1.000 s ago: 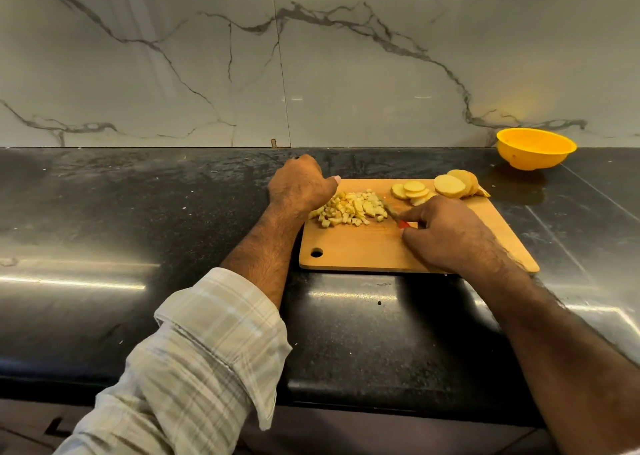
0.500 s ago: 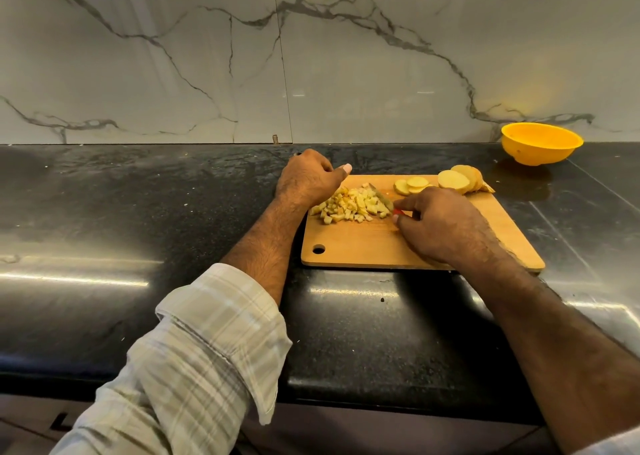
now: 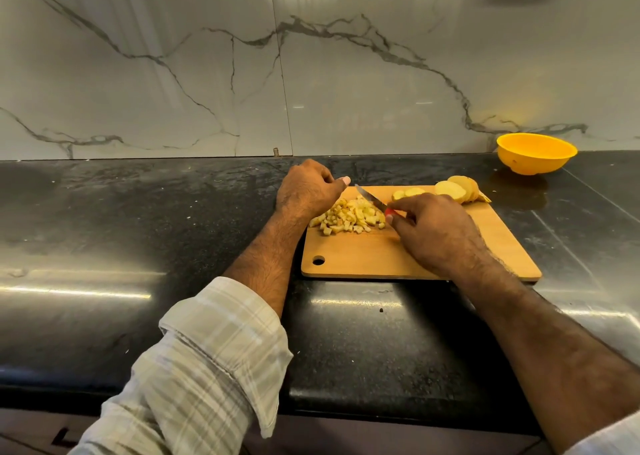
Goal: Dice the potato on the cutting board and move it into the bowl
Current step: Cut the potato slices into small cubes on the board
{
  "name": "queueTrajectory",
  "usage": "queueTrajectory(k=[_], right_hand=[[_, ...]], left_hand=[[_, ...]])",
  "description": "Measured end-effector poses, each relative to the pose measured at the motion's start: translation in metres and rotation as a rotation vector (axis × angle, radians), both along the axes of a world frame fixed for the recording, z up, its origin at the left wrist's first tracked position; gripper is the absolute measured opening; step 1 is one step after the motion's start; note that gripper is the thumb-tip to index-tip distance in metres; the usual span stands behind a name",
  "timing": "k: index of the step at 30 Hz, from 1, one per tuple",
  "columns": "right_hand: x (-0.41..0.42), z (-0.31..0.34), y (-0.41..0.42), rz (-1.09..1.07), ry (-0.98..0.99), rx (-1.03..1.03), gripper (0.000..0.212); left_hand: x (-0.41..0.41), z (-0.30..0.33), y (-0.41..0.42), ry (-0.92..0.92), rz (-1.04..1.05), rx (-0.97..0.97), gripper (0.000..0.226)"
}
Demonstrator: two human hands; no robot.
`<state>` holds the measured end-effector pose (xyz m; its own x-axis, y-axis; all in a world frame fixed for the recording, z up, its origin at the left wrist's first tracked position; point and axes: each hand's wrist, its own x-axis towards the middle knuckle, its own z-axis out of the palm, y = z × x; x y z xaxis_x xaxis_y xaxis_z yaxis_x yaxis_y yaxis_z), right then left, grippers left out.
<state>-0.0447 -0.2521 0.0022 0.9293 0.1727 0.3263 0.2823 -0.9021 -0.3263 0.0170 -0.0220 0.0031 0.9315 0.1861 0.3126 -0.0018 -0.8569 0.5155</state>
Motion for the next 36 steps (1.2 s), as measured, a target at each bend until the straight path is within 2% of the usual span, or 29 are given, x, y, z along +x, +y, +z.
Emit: queueTrajectory(k=[5, 11, 16, 20, 22, 26, 30, 36], right_hand=[[0.001, -0.001, -0.004, -0.009, 0.044, -0.015, 0.037], [0.001, 0.006, -0.02, -0.054, -0.086, 0.154, 0.039], [0.003, 0.004, -0.05, -0.167, -0.163, 0.218, 0.037], [0.004, 0.004, -0.053, -0.201, -0.16, 0.264, 0.032], [0.004, 0.003, -0.053, -0.208, -0.164, 0.272, 0.032], [0.002, 0.002, -0.056, -0.238, -0.19, 0.286, 0.031], [0.004, 0.0, -0.059, -0.254, -0.194, 0.264, 0.032], [0.007, -0.003, -0.057, -0.261, -0.205, 0.237, 0.03]], left_hand=[[0.0, -0.001, -0.001, -0.019, -0.01, 0.016, 0.043], [-0.011, 0.001, -0.013, -0.143, -0.112, 0.026, 0.038], [-0.021, -0.005, -0.043, -0.08, -0.295, 0.189, 0.029], [-0.027, -0.007, -0.068, -0.187, -0.376, 0.328, 0.026], [-0.024, -0.006, -0.076, -0.185, -0.379, 0.365, 0.027], [0.0, 0.008, -0.086, 0.036, -0.322, 0.392, 0.043], [0.03, 0.018, -0.101, 0.275, -0.359, 0.271, 0.068], [0.046, 0.025, -0.107, 0.45, -0.422, 0.087, 0.07]])
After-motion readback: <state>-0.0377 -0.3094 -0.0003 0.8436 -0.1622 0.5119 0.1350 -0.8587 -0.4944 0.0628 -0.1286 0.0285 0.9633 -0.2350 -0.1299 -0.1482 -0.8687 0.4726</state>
